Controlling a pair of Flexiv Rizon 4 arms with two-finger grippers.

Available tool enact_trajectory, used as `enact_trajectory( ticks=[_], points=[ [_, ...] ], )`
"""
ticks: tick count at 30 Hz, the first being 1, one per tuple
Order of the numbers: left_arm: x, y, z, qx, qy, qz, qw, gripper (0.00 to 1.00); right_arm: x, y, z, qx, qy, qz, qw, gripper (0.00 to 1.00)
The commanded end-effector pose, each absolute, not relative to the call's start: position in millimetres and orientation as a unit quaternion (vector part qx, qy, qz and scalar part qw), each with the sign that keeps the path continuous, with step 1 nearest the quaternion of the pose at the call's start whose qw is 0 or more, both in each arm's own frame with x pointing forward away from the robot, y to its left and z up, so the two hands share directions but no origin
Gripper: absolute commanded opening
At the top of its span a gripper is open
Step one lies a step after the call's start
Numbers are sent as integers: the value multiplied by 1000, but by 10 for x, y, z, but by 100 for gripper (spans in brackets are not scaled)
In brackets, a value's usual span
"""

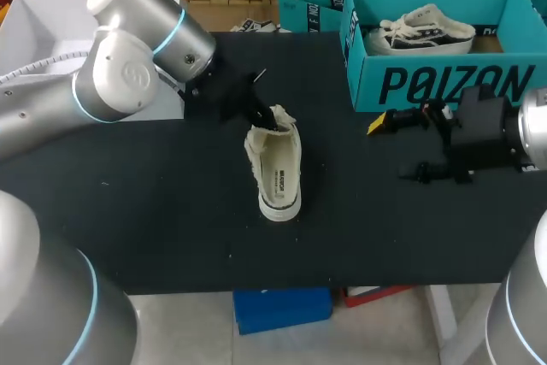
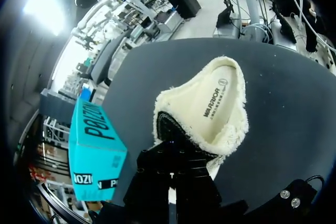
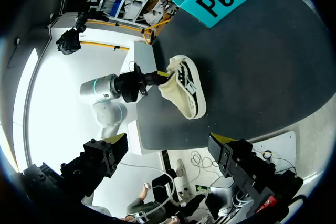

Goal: Take the shoe out of the shoebox, open the shoe tongue, remove and reinsert the insole, then place the shoe into the shoebox

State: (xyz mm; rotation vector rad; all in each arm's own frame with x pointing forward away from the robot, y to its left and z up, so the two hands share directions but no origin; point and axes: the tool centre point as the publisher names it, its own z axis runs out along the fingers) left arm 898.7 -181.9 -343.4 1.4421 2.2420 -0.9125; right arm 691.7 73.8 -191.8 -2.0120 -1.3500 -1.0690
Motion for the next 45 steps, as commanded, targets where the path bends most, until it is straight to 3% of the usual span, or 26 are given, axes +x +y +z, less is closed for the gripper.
enact_trajectory(
  ticks=[1,27,33,36,45],
  points=[
    [8946,-1822,-3440,519,781,-312,153,0,6917,744,-1919,-737,-494,-391,243,100],
    [8765,-1916,-3711,585,762,-264,83,0,6917,744,-1919,-737,-494,-391,243,100],
    [8837,-1932,-3591,585,761,-262,95,0,6917,744,-1919,-737,-494,-391,243,100],
    [8880,-1931,-3512,582,762,-263,105,7,6917,744,-1919,-737,-494,-391,243,100],
    [8919,-1783,-3200,586,762,-249,117,4,6917,744,-1919,-737,-494,-391,243,100]
  ],
)
